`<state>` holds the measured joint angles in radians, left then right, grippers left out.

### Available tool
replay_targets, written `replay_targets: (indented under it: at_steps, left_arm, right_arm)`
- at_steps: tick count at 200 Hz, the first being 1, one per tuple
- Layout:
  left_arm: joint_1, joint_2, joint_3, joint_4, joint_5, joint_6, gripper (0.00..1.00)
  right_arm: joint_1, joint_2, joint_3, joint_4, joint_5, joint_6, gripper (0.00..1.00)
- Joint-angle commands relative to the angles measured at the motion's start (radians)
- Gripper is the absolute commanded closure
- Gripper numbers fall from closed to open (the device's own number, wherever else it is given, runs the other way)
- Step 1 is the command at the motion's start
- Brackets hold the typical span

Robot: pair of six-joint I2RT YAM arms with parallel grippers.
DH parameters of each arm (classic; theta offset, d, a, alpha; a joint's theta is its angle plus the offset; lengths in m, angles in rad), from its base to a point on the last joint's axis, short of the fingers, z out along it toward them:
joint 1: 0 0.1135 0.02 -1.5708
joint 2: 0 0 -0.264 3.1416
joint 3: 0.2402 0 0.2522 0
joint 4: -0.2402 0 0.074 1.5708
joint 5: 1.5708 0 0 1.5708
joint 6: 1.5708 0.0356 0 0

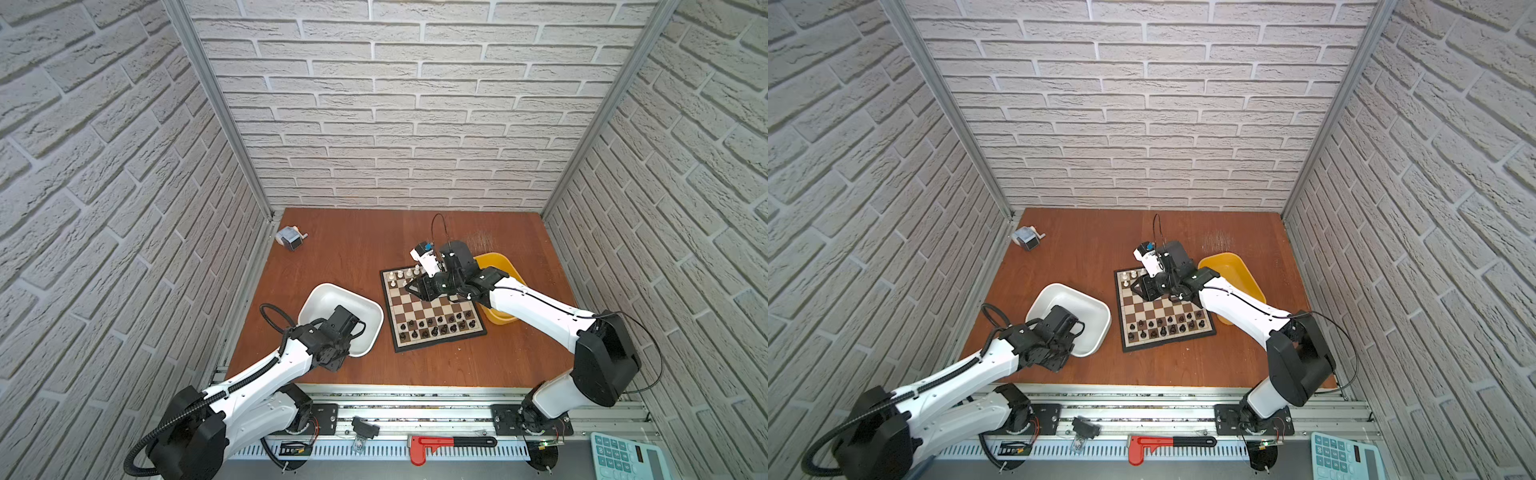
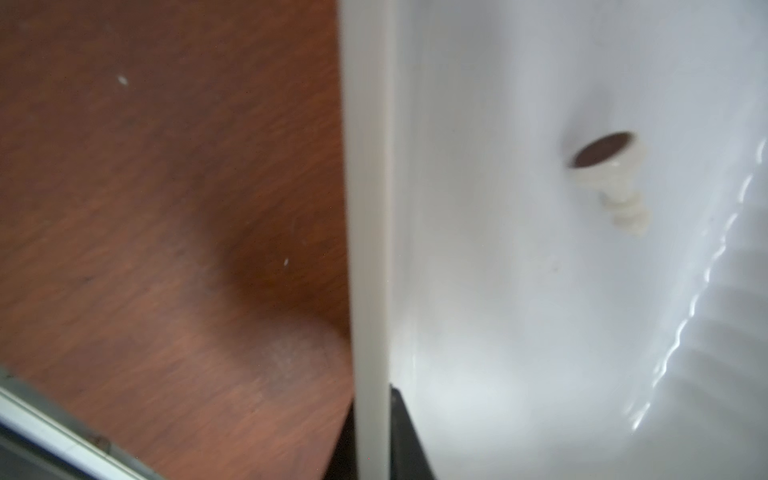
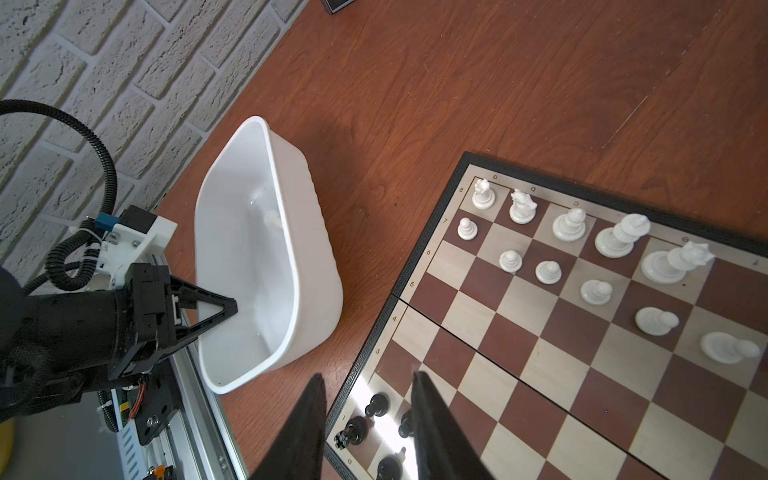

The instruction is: Set up the chess pieces on the board

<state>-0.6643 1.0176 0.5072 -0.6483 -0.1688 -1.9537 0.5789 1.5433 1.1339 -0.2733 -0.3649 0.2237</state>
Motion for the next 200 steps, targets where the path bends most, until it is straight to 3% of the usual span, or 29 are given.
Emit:
replay_targets:
  at_steps: [1,16,20,23,69,102,128,159,173,183,200]
  left_arm:
    - [-0.013,0.022,0.017,0.079,-0.092,-0.086,0.47]
    - [-0.018,0.025,0.075,0.024,-0.159,-0.003,0.17]
    - [-0.024,0.024,0.095,-0.013,-0.177,0.003,0.04]
    - [-0.028,0.024,0.109,-0.041,-0.195,0.008,0.02]
    - [-0.070,-0.087,0.204,-0.269,-0.314,0.164,0.02]
    - [-0.010,-0.183,0.231,-0.225,-0.343,0.465,0.02]
    - [0.163,-0.071,0.323,-0.263,-0.218,0.765,0.02]
    - [0.200,0.124,0.464,-0.255,-0.165,1.060,0.02]
    - [0.216,0.200,0.494,-0.266,-0.168,1.162,0.02]
    - [0.246,0.237,0.482,-0.245,-0.107,1.237,0.02]
    - [0.292,0.286,0.447,-0.249,-0.048,1.250,0.10]
  right_arm:
    - [0.006,-0.041,-0.017,0.024,-0.010,-0.023,0.64]
    - [0.006,-0.042,-0.017,0.027,-0.012,-0.021,0.64]
    - [0.006,-0.041,-0.017,0.028,-0.012,-0.019,0.64]
    - [0.006,-0.040,-0.016,0.029,-0.011,-0.018,0.64]
    - [0.006,-0.020,0.004,0.036,-0.015,-0.013,0.65]
    - [0.006,0.007,0.024,0.029,-0.010,-0.019,0.65]
    - [0.006,0.031,0.035,0.031,-0.014,-0.017,0.65]
    - [0.006,0.082,0.064,0.030,-0.032,-0.019,0.66]
    - [0.006,0.093,0.075,0.029,-0.032,-0.020,0.66]
    - [0.006,0.097,0.079,0.031,-0.036,-0.021,0.66]
    - [0.006,0.100,0.087,0.028,-0.040,-0.020,0.66]
